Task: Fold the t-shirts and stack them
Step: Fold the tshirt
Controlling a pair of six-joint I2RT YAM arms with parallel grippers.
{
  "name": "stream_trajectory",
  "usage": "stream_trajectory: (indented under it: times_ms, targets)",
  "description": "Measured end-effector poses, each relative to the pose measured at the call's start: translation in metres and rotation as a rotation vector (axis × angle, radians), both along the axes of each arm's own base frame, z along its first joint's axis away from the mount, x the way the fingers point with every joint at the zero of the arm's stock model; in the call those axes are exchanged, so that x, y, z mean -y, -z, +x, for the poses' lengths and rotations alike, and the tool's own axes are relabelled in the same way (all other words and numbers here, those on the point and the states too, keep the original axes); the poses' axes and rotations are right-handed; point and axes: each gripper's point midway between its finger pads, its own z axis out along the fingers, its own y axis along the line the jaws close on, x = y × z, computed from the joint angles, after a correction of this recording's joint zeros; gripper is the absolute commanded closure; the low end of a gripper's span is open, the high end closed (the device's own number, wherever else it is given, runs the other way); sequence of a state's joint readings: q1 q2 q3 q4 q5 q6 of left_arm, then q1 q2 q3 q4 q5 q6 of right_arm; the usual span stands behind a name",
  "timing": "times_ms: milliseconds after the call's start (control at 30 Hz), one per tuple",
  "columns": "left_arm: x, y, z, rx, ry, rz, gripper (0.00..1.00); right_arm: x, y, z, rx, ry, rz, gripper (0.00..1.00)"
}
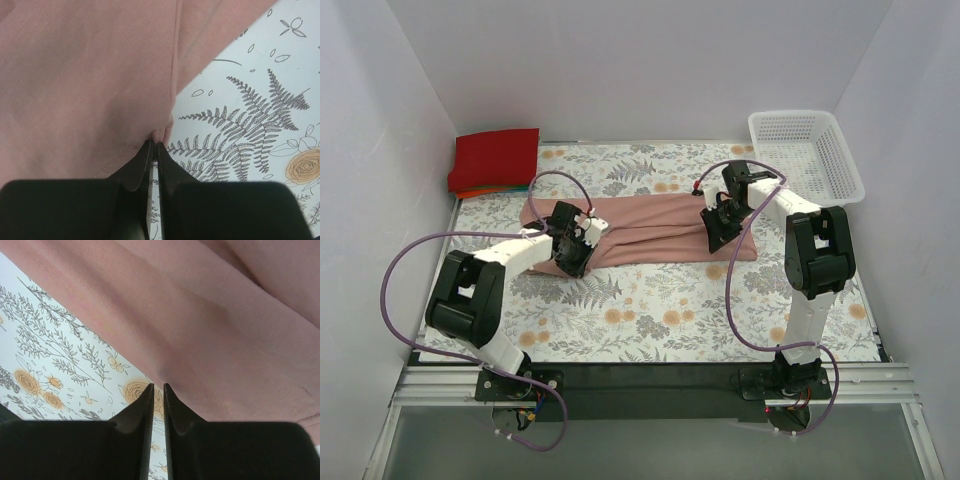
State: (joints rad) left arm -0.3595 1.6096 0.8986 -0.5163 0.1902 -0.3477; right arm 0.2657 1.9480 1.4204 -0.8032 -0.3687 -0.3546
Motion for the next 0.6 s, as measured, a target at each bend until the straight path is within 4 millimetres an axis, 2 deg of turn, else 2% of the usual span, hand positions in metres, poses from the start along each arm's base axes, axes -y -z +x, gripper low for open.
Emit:
stream_trajectory:
  times_ms: [133,200,300,400,467,500,533,600]
  targets:
    - [-0.004,-0.005,-0.005,-0.029,0.016,0.034,1.0,0.002,0.003,-0.002,-0.007,-0.002,-0.002,0.82]
    - [-0.004,-0.017,0.003,-0.018,0.026,0.045,1.0,0.003,0.003,-0.003,-0.007,-0.004,-0.003,0.82]
    - [0.005,-0.042,0.037,0.056,0.045,0.04,1.0,0.003,0.003,-0.002,-0.006,-0.004,-0.003,0.83]
    - [0.013,-0.056,0.077,0.119,0.059,0.04,1.0,0.005,0.006,-0.004,-0.012,-0.004,-0.004,0.83]
    - [0.017,-0.058,0.106,0.152,0.066,0.044,0.92,0.006,0.009,-0.007,-0.021,-0.004,-0.007,0.82]
    - [0.019,-0.057,0.121,0.169,0.069,0.047,0.85,0.006,0.01,-0.009,-0.024,-0.004,-0.008,0.82]
    - [0.021,-0.055,0.135,0.184,0.072,0.05,0.72,0.006,0.011,-0.009,-0.027,-0.005,-0.008,0.81]
    - [0.023,-0.048,0.158,0.197,0.075,0.052,0.61,0.007,0.012,-0.011,-0.031,-0.005,-0.009,0.81]
